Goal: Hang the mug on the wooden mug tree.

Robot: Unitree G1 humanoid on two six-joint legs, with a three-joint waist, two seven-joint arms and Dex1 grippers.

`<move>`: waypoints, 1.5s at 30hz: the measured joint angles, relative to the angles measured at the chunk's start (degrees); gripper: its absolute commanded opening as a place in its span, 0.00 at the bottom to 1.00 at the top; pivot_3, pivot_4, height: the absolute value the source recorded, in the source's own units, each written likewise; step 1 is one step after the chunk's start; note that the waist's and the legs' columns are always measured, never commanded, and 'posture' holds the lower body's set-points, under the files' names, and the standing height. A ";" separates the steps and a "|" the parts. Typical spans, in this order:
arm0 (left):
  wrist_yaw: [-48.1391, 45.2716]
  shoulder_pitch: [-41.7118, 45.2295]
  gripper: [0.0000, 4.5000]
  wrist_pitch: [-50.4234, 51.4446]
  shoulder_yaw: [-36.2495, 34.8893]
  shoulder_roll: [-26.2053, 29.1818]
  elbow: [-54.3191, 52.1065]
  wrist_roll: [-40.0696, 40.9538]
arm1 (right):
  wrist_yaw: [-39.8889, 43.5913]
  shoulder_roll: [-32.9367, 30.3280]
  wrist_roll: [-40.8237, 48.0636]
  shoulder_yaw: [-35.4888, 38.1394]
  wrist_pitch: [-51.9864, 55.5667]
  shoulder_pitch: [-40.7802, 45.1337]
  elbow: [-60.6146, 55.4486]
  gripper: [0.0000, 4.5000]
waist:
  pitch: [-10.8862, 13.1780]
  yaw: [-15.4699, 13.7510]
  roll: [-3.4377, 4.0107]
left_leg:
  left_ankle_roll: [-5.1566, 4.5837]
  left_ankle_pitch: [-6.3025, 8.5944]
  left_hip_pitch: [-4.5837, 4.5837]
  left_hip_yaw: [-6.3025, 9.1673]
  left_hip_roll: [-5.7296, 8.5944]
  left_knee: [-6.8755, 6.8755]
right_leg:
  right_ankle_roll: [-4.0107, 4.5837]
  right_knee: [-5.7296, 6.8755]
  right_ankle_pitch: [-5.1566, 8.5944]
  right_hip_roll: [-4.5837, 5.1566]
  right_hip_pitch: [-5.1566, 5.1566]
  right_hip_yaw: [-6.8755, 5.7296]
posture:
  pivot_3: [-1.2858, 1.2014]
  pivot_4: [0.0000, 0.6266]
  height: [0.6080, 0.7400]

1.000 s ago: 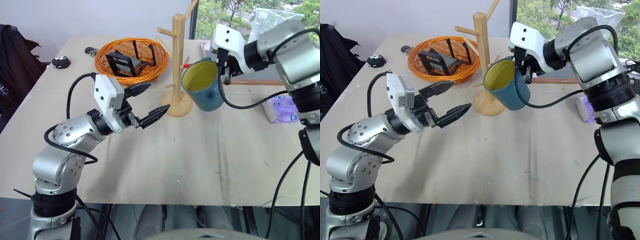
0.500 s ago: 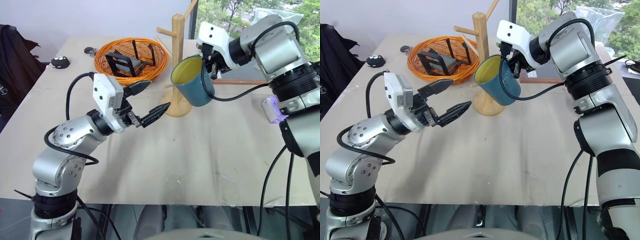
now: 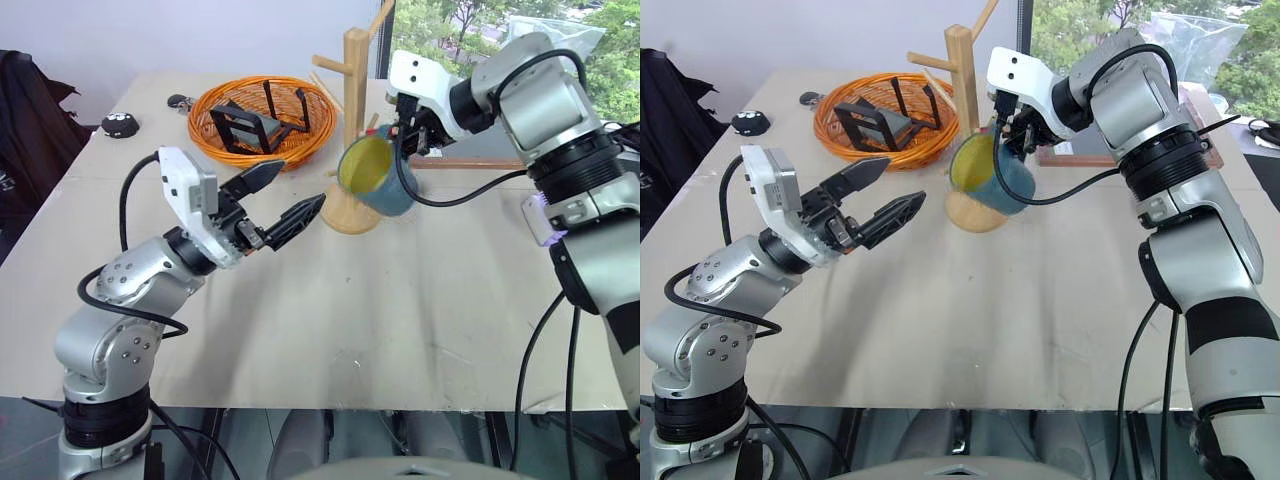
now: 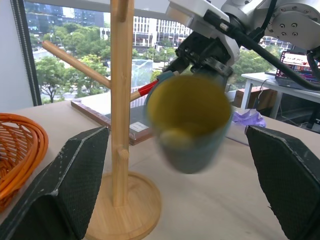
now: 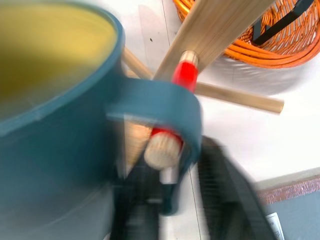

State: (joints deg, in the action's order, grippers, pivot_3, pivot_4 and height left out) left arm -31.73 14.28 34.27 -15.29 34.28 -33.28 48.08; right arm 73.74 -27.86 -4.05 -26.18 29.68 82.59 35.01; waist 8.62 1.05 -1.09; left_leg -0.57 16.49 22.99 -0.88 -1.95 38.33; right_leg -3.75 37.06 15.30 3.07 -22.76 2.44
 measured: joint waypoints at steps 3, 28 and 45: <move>0.00 -0.02 1.00 0.05 0.02 0.06 0.00 0.45 | 0.57 0.02 0.02 0.19 0.18 0.00 -0.01 0.85 | 0.00 0.02 0.00 | 0.00 0.00 0.00 -0.01 0.00 0.00 | 0.00 -0.01 0.00 0.00 0.00 0.00 | 0.52 0.24 0.98; -1.60 -0.48 1.00 -0.32 2.06 0.11 1.34 -1.79 | 11.69 -12.80 7.45 7.96 8.30 -2.73 -10.13 0.99 | 0.00 -0.35 -0.01 | -0.01 0.01 0.03 0.05 0.05 0.00 | 0.00 -0.07 0.00 0.06 0.04 -0.05 | 0.52 0.24 0.98; -3.38 -29.33 1.00 -12.10 10.88 -2.65 4.39 -21.31 | -19.34 12.51 22.86 48.30 -9.56 -95.55 -55.48 0.99 | -0.39 -0.36 0.20 | -0.31 0.19 -1.33 -0.29 -0.04 -0.03 | 0.03 -0.22 0.09 -0.04 1.23 0.19 | 0.52 0.24 0.98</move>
State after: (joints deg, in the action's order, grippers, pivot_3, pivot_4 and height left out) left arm -35.10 -15.05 22.16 -4.41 31.62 -28.89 26.77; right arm 54.40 -15.35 18.81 22.12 20.12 -12.96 -20.47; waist 8.23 0.70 -0.89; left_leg -0.88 16.67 21.66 -1.16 -2.00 38.31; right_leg -3.72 36.84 15.39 3.03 -21.52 2.63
